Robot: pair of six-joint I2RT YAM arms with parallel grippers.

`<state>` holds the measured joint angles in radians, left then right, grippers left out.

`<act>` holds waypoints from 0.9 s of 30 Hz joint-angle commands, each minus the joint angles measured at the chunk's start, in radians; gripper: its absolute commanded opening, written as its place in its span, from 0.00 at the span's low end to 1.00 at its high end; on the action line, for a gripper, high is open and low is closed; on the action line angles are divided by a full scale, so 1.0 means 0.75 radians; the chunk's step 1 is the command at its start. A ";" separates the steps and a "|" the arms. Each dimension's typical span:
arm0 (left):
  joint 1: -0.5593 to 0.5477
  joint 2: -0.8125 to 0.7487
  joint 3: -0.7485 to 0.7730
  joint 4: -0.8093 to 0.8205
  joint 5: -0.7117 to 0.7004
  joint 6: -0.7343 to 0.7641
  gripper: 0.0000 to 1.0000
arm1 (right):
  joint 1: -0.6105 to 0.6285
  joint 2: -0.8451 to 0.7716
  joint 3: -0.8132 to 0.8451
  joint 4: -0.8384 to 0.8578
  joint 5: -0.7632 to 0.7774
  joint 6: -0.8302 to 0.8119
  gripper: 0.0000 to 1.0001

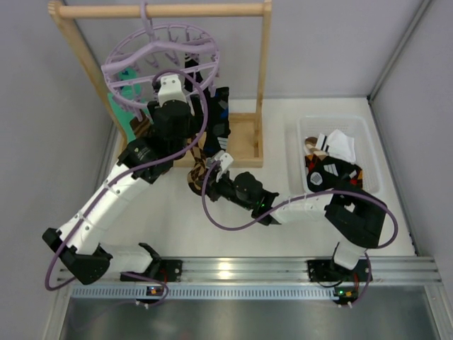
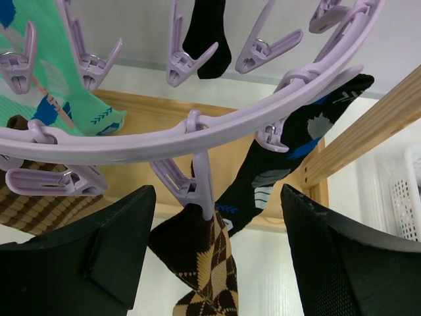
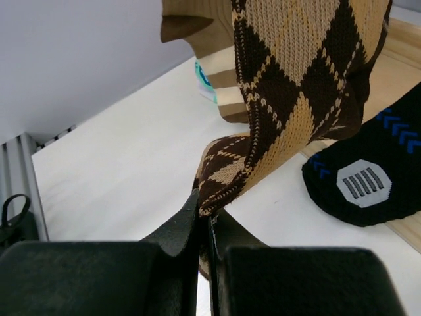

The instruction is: Remove the socks clipped to the hanger

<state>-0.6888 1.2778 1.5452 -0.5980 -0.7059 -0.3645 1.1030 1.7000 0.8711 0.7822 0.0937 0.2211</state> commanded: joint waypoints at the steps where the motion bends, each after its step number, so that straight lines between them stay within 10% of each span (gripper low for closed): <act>1: 0.018 -0.049 -0.043 0.110 -0.041 -0.009 0.80 | 0.006 -0.082 -0.016 0.102 -0.086 0.047 0.00; 9: 0.114 -0.121 -0.195 0.329 0.119 0.044 0.77 | -0.006 -0.082 -0.016 0.121 -0.227 0.069 0.00; 19: 0.178 -0.086 -0.234 0.454 0.203 0.075 0.39 | -0.004 -0.097 -0.041 0.113 -0.274 0.069 0.00; 24: 0.184 -0.078 -0.228 0.466 0.207 0.085 0.00 | -0.004 -0.109 -0.069 0.129 -0.274 0.075 0.00; 27: 0.184 -0.076 -0.232 0.466 0.205 0.079 0.00 | -0.006 -0.139 -0.102 0.137 -0.266 0.082 0.00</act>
<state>-0.5560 1.2201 1.3739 -0.3180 -0.5598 -0.3107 1.1011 1.6569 0.8112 0.7990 -0.0929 0.2668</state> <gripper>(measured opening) 0.299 0.007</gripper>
